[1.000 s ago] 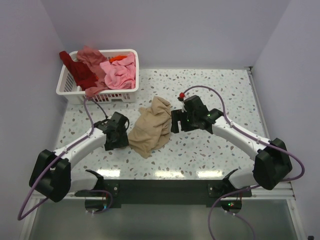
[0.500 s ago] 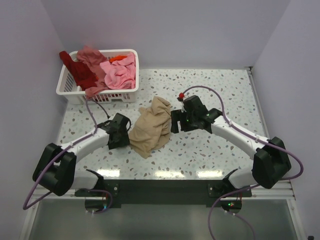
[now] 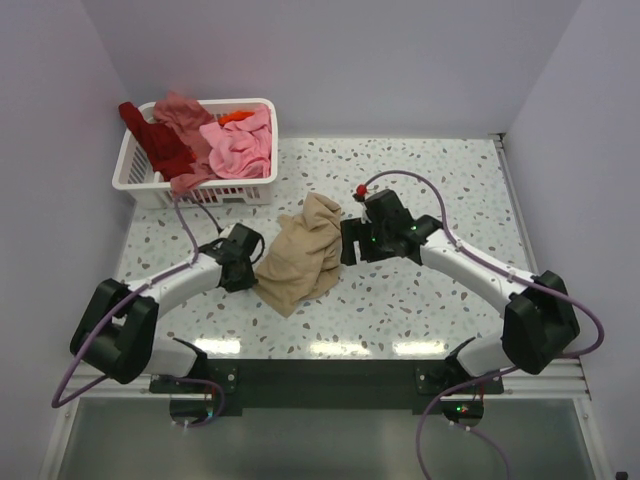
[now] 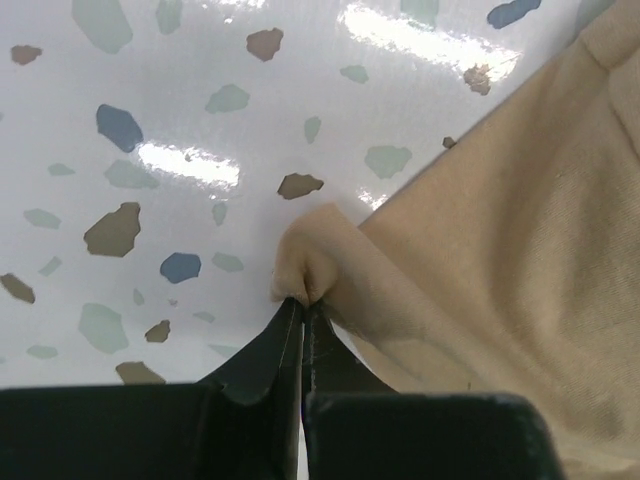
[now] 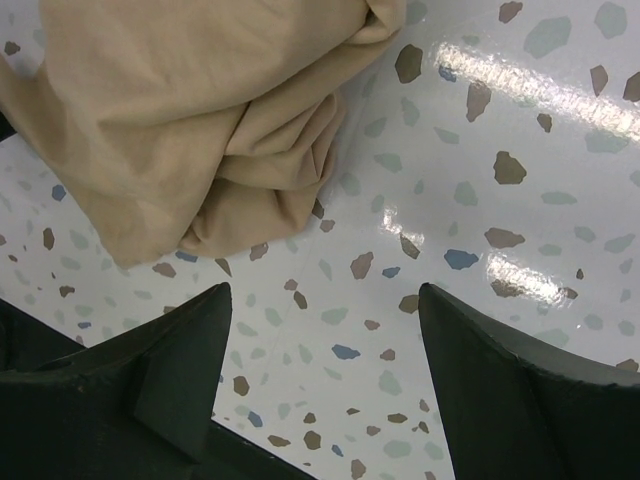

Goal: Fold and stack the t-shirts
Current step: Flatten the tshirt out

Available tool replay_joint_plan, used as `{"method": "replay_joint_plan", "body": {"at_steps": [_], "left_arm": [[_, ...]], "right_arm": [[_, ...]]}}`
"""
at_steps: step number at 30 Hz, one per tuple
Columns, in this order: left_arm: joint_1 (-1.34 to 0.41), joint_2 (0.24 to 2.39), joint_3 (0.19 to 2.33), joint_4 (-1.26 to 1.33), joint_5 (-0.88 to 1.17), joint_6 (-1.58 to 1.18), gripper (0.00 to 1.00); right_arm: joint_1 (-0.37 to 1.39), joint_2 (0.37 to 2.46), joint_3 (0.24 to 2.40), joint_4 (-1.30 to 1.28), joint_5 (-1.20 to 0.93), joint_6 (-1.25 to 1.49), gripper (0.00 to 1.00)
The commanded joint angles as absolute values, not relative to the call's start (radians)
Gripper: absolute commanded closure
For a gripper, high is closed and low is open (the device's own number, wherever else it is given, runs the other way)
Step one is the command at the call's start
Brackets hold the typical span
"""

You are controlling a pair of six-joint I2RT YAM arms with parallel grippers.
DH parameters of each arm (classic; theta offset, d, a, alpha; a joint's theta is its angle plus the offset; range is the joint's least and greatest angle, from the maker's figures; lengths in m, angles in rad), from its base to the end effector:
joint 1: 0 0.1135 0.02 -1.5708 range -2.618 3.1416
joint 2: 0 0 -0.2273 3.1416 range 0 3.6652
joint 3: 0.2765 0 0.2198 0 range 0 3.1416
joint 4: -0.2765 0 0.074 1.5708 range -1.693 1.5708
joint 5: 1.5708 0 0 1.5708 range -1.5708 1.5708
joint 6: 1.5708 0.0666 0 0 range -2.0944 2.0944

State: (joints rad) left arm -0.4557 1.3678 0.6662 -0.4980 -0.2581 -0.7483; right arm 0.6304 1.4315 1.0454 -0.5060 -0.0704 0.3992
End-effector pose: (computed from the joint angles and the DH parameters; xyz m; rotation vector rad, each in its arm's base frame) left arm 0.2092 -0.0836 0.1165 -0.4573 2.6538 0.0017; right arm 0.2356 0.1777 0.2052 -0.3237 2.5149 0.5184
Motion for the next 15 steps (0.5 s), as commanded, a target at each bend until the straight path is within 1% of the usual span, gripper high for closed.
{"method": "replay_joint_plan", "body": {"at_steps": [1, 7, 10, 15], "left_arm": [[-0.453, 1.355, 0.748, -0.564, -0.308, -0.746, 1.00], [-0.416, 1.276, 0.969, -0.711, -0.371, -0.732, 1.00], [-0.377, 1.258, 1.031, -0.738, -0.362, -0.700, 1.00], [-0.331, 1.233, 1.066, -0.781, -0.333, -0.673, 1.00]], "right_arm": [[0.640, 1.456, 1.074, -0.488, -0.069, 0.387, 0.22], [0.675, 1.515, 1.049, -0.448, -0.098, 0.400, 0.24], [0.699, 1.558, 1.055, -0.425, -0.101, 0.402, 0.25], [0.709, 1.630, 1.065, -0.370, -0.098, 0.425, 0.26]]}}
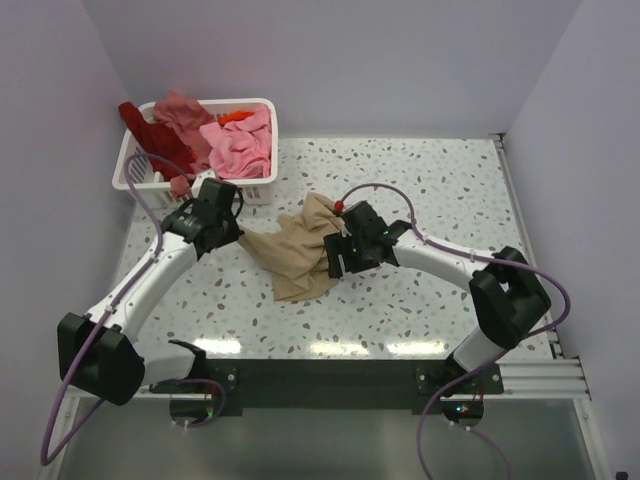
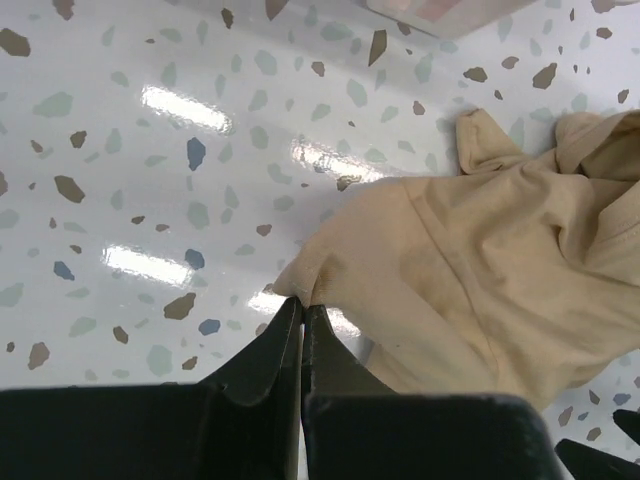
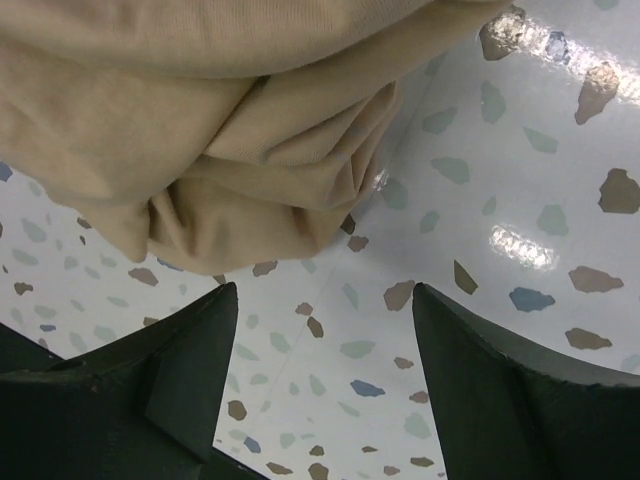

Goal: Fold and stack the t-shirts
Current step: Flatten the tshirt out

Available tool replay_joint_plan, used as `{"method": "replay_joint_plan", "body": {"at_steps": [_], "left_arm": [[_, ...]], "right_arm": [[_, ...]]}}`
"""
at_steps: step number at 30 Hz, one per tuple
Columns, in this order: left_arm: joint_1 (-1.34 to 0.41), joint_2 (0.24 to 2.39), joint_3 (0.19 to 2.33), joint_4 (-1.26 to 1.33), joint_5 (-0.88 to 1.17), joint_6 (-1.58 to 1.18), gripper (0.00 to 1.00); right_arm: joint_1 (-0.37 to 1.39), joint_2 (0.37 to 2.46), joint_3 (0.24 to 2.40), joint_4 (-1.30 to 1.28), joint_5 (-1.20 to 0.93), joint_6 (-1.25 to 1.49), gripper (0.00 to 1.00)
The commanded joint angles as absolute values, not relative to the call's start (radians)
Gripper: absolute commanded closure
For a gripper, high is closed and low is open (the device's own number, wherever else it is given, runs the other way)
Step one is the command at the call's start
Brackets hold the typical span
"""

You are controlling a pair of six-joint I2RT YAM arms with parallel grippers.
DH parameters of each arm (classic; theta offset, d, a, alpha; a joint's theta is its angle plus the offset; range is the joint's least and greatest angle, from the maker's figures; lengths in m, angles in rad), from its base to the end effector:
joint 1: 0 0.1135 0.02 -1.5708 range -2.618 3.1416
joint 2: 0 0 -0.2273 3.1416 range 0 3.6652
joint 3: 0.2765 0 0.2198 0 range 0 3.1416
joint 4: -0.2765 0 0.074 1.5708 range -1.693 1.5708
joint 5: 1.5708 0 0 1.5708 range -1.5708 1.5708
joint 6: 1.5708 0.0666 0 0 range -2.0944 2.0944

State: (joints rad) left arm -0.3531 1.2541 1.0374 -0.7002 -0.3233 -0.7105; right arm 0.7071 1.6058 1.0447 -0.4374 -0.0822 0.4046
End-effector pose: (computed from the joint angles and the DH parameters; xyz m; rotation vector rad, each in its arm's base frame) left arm 0.2438 -0.0673 0.2338 -0.5620 2.3582 -0.0760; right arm 0.2359 0.2087 0.1609 -0.4314 2.6176 0.5045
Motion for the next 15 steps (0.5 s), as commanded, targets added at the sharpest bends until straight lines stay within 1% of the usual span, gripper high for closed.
{"method": "replay_joint_plan", "body": {"at_steps": [1, 7, 10, 15], "left_arm": [[-0.327, 1.227, 1.068, -0.785, -0.331, -0.670, 1.00], [-0.284, 1.200, 1.089, -0.824, -0.316, -0.647, 1.00], [-0.275, 1.193, 1.101, -0.845, -0.324, -0.635, 1.00], [-0.261, 1.181, 1.104, -0.865, -0.330, -0.627, 1.00]], "right_arm": [[0.709, 1.656, 1.066, -0.364, -0.095, 0.428, 0.27], [0.710, 1.735, 1.081, -0.311, -0.090, 0.446, 0.32], [0.710, 1.762, 1.091, -0.293, -0.091, 0.453, 0.36], [0.710, 1.790, 1.104, -0.275, -0.092, 0.454, 0.49]]}}
